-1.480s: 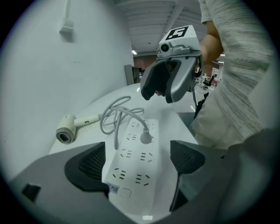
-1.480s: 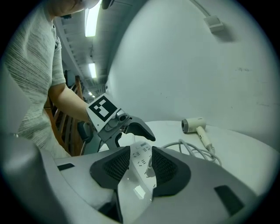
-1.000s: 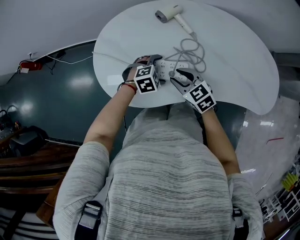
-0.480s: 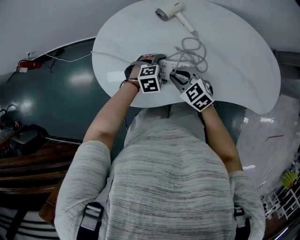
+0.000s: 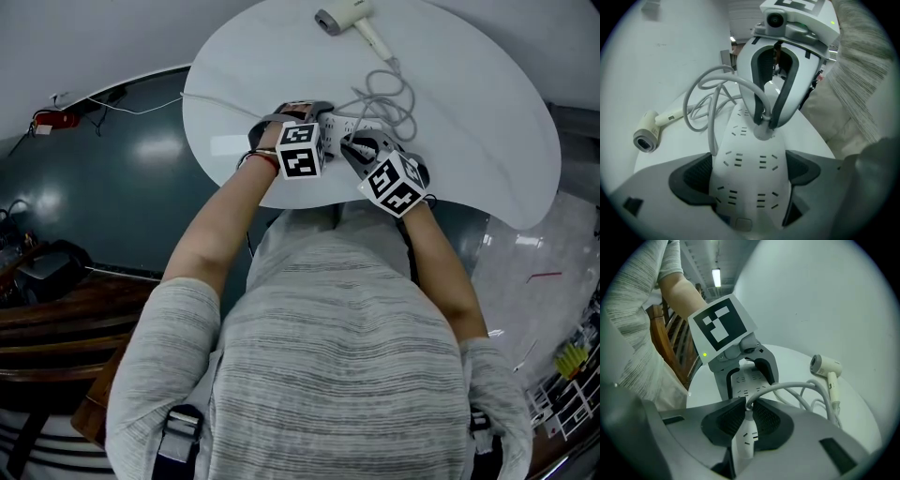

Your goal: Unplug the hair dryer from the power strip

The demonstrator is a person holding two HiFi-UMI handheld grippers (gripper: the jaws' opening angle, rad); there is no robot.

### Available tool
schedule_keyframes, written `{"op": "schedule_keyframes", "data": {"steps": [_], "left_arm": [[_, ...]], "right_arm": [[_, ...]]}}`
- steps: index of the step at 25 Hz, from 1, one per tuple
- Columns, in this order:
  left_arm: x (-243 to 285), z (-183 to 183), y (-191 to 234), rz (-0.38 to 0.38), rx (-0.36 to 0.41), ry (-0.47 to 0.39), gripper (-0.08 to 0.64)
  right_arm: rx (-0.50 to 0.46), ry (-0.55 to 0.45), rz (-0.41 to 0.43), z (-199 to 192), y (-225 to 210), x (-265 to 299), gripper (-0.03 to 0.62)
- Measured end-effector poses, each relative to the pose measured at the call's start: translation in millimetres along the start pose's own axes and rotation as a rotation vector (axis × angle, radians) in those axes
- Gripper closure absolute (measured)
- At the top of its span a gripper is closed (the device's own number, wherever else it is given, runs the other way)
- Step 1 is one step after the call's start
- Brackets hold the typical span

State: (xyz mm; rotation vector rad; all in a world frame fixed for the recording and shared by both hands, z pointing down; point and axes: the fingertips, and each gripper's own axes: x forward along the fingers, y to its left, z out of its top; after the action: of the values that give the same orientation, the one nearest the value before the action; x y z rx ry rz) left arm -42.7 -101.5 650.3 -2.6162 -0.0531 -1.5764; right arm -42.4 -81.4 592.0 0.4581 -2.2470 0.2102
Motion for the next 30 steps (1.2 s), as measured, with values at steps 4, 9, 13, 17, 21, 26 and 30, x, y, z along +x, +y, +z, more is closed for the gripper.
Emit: {"op": "schedule_keyframes", "data": {"steps": [4,9,13,17,21,26,30], "left_arm": [[-1,0,0,-0.002,0.001,0.01,0.091],[1,-1,1,-0.017,-0.027,0.031,0.09],[2,0,-1,-0.031,-0.027,0.037,0.089],[2,0,0,-0.029,-0.045,0.039,0.089],[2,1,2,-0.026,-0.05,0.044,0.089],[1,2,0,-0.024,-0.041,0.036,0.089],[3,2,4,-0.019,-0.068,0.039,0.089]], "right_arm": [[0.023,0.026,-0.003,0,1,0,0.534],[0.022,0.056,-0.047,1,-1,-1,0.537],[0.016,0.083,-0.055,0,0,-2,0.538],[0.089,0.084,-0.045,2,-6,-2,0.54],[0.043,0.102,-0.098,1,-2,-5,0.54],[0.107,0.104,-0.071,1,-4,-5,0.54],[0.129,0.111,-0.078,2,-10,-6,0.54]]}}
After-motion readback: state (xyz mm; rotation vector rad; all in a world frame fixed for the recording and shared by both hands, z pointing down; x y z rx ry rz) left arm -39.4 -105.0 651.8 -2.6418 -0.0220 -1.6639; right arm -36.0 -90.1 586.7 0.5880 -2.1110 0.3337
